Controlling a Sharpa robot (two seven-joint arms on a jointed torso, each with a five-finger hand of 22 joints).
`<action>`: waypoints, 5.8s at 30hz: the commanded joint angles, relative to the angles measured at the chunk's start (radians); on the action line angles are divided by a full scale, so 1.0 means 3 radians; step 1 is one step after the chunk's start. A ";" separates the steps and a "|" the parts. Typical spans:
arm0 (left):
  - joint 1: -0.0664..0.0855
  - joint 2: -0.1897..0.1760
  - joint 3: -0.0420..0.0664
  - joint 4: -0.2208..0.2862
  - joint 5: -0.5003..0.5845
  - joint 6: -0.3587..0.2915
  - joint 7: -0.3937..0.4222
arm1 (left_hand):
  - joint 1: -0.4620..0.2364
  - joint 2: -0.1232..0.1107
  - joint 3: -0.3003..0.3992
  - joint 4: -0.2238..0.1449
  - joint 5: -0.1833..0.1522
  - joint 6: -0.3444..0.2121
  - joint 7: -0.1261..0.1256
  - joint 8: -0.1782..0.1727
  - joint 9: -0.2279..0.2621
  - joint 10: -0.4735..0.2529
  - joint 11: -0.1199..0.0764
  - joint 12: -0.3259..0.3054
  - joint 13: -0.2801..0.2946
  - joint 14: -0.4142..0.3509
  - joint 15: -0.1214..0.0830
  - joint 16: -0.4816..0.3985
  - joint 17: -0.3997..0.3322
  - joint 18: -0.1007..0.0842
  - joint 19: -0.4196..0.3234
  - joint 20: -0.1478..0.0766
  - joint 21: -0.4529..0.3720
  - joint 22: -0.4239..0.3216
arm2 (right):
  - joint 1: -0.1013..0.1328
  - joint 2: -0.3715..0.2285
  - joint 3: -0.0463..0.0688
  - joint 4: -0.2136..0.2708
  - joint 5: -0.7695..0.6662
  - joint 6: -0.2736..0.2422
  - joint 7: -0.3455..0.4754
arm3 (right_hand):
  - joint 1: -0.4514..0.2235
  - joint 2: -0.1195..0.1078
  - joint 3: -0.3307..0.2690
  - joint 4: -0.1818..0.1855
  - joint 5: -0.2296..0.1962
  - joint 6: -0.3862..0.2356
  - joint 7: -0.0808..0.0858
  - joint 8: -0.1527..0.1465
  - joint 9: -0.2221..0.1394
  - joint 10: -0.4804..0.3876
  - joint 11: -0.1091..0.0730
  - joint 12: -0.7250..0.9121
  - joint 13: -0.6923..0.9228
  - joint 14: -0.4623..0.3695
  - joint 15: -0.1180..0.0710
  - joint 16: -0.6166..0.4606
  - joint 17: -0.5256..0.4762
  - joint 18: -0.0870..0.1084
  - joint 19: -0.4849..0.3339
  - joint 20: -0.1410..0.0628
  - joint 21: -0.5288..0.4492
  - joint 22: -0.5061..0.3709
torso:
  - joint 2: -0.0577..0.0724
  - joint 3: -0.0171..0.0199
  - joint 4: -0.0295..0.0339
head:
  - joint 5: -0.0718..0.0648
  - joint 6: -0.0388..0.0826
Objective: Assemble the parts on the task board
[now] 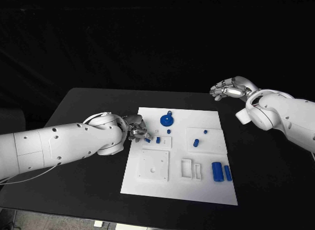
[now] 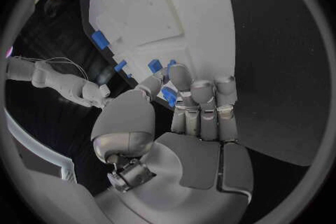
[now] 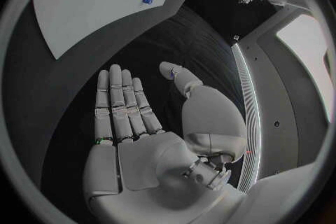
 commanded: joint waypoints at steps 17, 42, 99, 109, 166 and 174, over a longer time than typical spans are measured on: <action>-0.0051 -0.0010 -0.0039 -0.0022 -0.0040 0.0151 -0.0120 | 0.0011 0.0004 0.0098 -0.0073 0.0033 0.0159 -0.0057 0.0023 0.0004 0.0000 -0.0024 0.0032 0.0007 0.0015 -0.0027 0.0028 0.0004 0.0035 0.0013 -0.0285 0.0022 0.0062 | 0.0000 0.0002 0.0002 -0.0003 0.0004 0.0042 0.0016 | 0.0007 0.0019 0.0008 0.0005 0.0015 -0.0030 0.0102 0.0020 -0.0005 -0.0014 0.0007 0.0013 -0.0006 0.0004 0.0010 -0.0023 -0.0006 0.0020 -0.0012 -0.0006 -0.0017 -0.0005 | 0.0001 0.0000 -0.0001 | 0.0005 0.0000; -0.0051 -0.0005 -0.0039 -0.0005 -0.0041 0.0270 -0.0090 | -0.0077 -0.0066 0.0081 -0.0020 0.0069 0.0251 -0.0097 0.0164 0.0029 0.0030 -0.0054 0.0222 0.0086 0.0051 -0.0046 0.0187 0.0088 0.0054 0.0051 -0.0303 0.0125 0.0074 | 0.0000 -0.0038 0.0001 -0.0010 -0.0006 0.0059 0.0008 | 0.0006 0.0017 0.0006 0.0005 0.0024 -0.0030 0.0103 0.0021 -0.0006 -0.0015 0.0007 0.0014 -0.0010 0.0005 0.0010 -0.0027 -0.0008 0.0020 -0.0012 -0.0005 -0.0021 -0.0005 | 0.0001 0.0001 -0.0001 | -0.0005 -0.0016; -0.0051 0.0004 -0.0038 -0.0038 -0.0035 0.0082 -0.0122 | -0.0392 -0.0749 0.0119 0.0767 -0.0644 0.0149 -0.0104 0.0363 -0.0049 -0.0029 -0.0061 0.0327 0.0063 -0.0012 -0.0072 0.0253 0.0098 0.0107 -0.0007 -0.0311 0.0187 0.0047 | -0.0017 -0.0008 0.0002 -0.0035 -0.0014 0.0066 -0.0004 | 0.0004 0.0020 0.0004 0.0005 0.0028 -0.0032 0.0103 0.0023 -0.0010 -0.0014 0.0007 0.0016 -0.0019 0.0006 0.0012 -0.0035 -0.0011 0.0020 -0.0013 -0.0004 -0.0028 -0.0004 | 0.0000 0.0000 -0.0001 | -0.0024 -0.0028; -0.0051 -0.0002 -0.0038 -0.0048 -0.0034 0.0026 -0.0121 | -0.0392 -0.0871 0.0144 0.0935 -0.0646 0.0139 -0.0104 0.0383 -0.0041 -0.0029 -0.0062 0.0334 0.0063 -0.0012 -0.0076 0.0261 0.0098 0.0112 -0.0002 -0.0312 0.0200 0.0047 | -0.0029 0.0000 0.0002 -0.0036 -0.0014 0.0061 -0.0009 | 0.0007 0.0025 0.0006 0.0004 0.0028 -0.0032 0.0103 0.0024 -0.0010 -0.0014 0.0007 0.0017 -0.0020 0.0007 0.0011 -0.0036 -0.0011 0.0020 -0.0012 -0.0004 -0.0029 -0.0004 | 0.0001 0.0002 -0.0001 | -0.0030 -0.0024; 0.0137 0.0720 0.0197 -0.0734 -0.1180 0.0050 0.1322 | 0.1147 -0.0647 0.0370 -0.0227 -0.0448 -0.0843 0.0351 -0.0029 -0.0595 -0.1042 0.0622 -0.1909 -0.0853 -0.0704 0.0483 -0.0519 -0.0300 0.0037 -0.0573 0.0167 -0.0518 -0.0039 | -0.0064 0.0113 0.0002 -0.0091 0.0013 0.0033 0.0022 | 0.0007 0.0027 0.0012 0.0004 0.0058 -0.0045 0.0108 0.0024 -0.0020 -0.0028 0.0018 0.0015 -0.0040 -0.0001 0.0018 -0.0055 -0.0018 0.0020 -0.0022 0.0002 -0.0051 -0.0005 | 0.0005 -0.0002 -0.0004 | -0.0121 0.0134; 0.0127 0.0785 0.0141 -0.0827 -0.1092 0.0107 0.1291 | 0.1043 -0.0712 0.0324 -0.0092 -0.0600 -0.0905 0.0379 -0.0083 -0.0648 -0.1085 0.0650 -0.2049 -0.0870 -0.0713 0.0506 -0.0460 -0.0278 0.0057 -0.0557 0.0183 -0.0506 0.0004 | -0.0064 0.0118 0.0002 -0.0085 0.0013 0.0055 0.0015 | 0.0006 0.0028 0.0012 0.0005 0.0059 -0.0046 0.0109 0.0024 -0.0021 -0.0028 0.0019 0.0015 -0.0041 -0.0001 0.0018 -0.0056 -0.0018 0.0020 -0.0022 0.0002 -0.0052 -0.0004 | 0.0010 -0.0001 -0.0011 | -0.0129 0.0131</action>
